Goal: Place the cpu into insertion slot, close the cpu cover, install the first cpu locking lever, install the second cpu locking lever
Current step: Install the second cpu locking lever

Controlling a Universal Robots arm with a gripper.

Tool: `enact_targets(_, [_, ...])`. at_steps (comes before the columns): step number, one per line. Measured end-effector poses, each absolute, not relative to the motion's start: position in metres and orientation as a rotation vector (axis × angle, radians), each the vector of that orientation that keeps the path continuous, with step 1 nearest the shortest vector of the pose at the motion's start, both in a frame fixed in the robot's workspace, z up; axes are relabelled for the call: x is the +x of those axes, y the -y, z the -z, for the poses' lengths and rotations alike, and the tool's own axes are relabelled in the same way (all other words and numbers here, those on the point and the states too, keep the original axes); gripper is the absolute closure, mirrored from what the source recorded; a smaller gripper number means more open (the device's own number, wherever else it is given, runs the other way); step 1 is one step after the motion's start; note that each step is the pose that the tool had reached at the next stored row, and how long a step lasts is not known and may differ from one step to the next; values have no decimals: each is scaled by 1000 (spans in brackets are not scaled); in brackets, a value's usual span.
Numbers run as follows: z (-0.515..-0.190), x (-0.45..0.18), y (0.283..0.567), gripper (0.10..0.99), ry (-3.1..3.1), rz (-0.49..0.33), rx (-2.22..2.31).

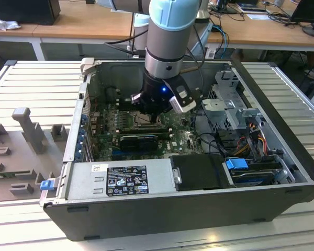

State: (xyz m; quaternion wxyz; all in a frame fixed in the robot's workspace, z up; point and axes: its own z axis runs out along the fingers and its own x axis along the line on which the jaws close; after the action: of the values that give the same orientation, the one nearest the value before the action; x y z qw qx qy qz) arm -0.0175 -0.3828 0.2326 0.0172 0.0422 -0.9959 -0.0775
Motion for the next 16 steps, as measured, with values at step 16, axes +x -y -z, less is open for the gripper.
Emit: enact_targets(16, [-212, -60, 402, 980, 3085, 375, 136])
